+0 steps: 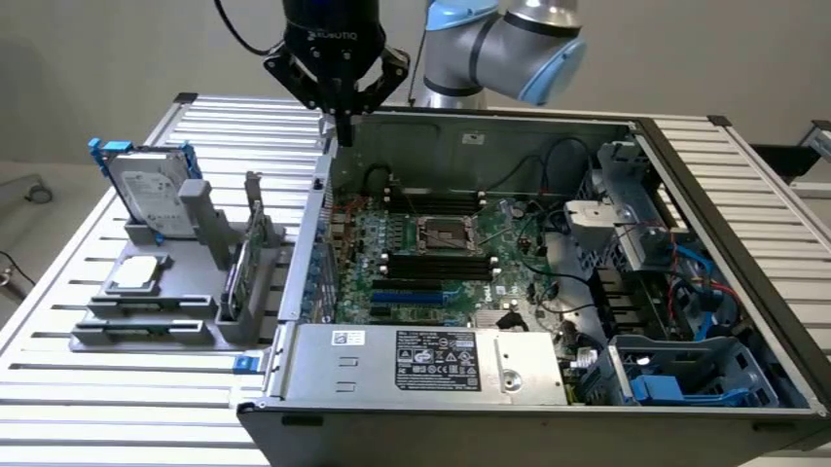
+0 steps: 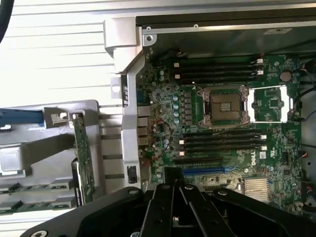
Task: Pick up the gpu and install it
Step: 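Reach for the gpu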
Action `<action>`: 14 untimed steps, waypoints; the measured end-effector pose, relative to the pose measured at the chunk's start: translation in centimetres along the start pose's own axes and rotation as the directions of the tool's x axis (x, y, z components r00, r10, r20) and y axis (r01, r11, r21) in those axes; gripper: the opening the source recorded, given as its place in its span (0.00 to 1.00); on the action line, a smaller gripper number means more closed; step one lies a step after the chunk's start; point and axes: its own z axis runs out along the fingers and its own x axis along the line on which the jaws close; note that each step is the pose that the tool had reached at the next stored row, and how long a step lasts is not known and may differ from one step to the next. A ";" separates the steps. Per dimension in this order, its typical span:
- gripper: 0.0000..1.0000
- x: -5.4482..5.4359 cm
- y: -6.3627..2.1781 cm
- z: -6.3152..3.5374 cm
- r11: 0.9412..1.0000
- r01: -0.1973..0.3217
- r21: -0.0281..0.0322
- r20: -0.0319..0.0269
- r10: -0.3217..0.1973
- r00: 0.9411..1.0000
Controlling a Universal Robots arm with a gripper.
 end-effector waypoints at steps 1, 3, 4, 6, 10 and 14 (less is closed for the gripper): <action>0.11 0.5 -0.03 0.03 1.000 0.000 0.000 0.000 0.000 1.000; 0.11 1.3 -0.10 0.10 1.000 0.000 0.000 0.000 0.000 1.000; 0.11 1.8 -0.14 0.13 1.000 0.000 0.000 0.000 0.000 1.000; 0.11 2.7 -0.20 0.22 1.000 0.000 0.000 0.000 0.000 1.000; 0.11 4.5 -0.35 0.47 1.000 0.000 0.000 -0.001 0.000 1.000; 0.11 6.4 -0.50 0.88 1.000 0.000 0.001 -0.002 0.000 1.000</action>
